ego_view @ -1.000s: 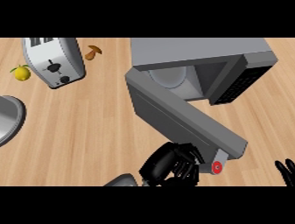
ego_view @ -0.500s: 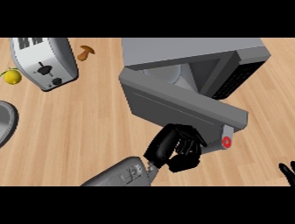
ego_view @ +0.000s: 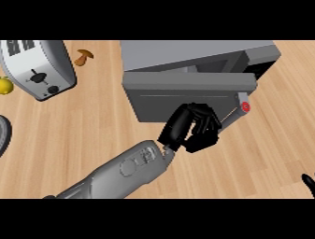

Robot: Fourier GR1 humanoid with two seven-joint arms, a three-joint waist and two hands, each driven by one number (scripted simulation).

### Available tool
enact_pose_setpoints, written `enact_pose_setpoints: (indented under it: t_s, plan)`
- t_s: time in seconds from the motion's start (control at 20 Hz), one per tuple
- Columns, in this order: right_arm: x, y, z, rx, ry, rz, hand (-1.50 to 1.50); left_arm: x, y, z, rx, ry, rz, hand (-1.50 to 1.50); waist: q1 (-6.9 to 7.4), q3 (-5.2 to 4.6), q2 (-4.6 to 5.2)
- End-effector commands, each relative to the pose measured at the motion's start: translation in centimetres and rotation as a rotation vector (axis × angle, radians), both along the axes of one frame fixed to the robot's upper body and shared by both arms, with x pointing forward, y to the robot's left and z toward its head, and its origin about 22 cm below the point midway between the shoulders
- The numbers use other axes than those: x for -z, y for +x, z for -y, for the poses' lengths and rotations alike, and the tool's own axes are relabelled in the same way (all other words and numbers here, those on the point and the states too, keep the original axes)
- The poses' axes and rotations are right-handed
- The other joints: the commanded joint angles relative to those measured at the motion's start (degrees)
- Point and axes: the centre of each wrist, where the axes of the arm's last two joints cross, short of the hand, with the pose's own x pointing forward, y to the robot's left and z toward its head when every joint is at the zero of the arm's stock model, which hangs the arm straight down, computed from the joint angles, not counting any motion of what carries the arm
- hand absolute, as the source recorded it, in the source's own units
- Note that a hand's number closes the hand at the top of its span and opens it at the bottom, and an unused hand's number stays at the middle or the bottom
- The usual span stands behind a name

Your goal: Pick up the milk, place it into the microwave and close the microwave

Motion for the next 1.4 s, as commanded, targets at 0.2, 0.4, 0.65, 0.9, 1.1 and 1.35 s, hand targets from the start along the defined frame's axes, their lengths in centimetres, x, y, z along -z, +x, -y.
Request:
enact_pose_setpoints:
  t_s: [0.2, 0.4, 0.65, 0.9, 1.1, 1.35]
  plan:
    - [-1.4, 0.5, 0.3, -0.001, -0.002, 0.014, -1.5, -2.5, 3.5, 0.0, -0.065, -0.091, 0.013, 1.5, -1.05, 0.09, 0.64]
    - [-2.5, 0.6, 0.2, 0.002, -0.025, 0.027, -1.5, -2.4, 4.5, -0.5, -0.093, -0.098, -0.023, 1.5, -1.8, 0.02, 0.91]
    - [-2.4, 0.8, 0.3, -0.011, 0.009, 0.027, -1.5, -2.1, 4.9, -0.9, -0.116, -0.151, -0.063, 1.5, -2.99, 0.1, 1.45]
    - [-3.0, 1.1, 0.0, -0.044, 0.018, 0.047, -1.5, -2.0, 5.2, -1.3, -0.186, -0.194, -0.093, 1.5, -3.14, 0.11, 1.74]
    - [-3.4, 1.3, 0.3, -0.077, -0.002, 0.053, -1.5, -1.9, 5.3, -1.2, -0.214, -0.189, -0.045, 1.5, -3.19, 0.2, 1.62]
    - [-3.9, 1.2, 0.0, -0.117, 0.019, 0.069, -1.5, -1.9, 5.5, -1.3, -0.239, -0.215, -0.018, 1.5, -3.59, 0.17, 1.51]
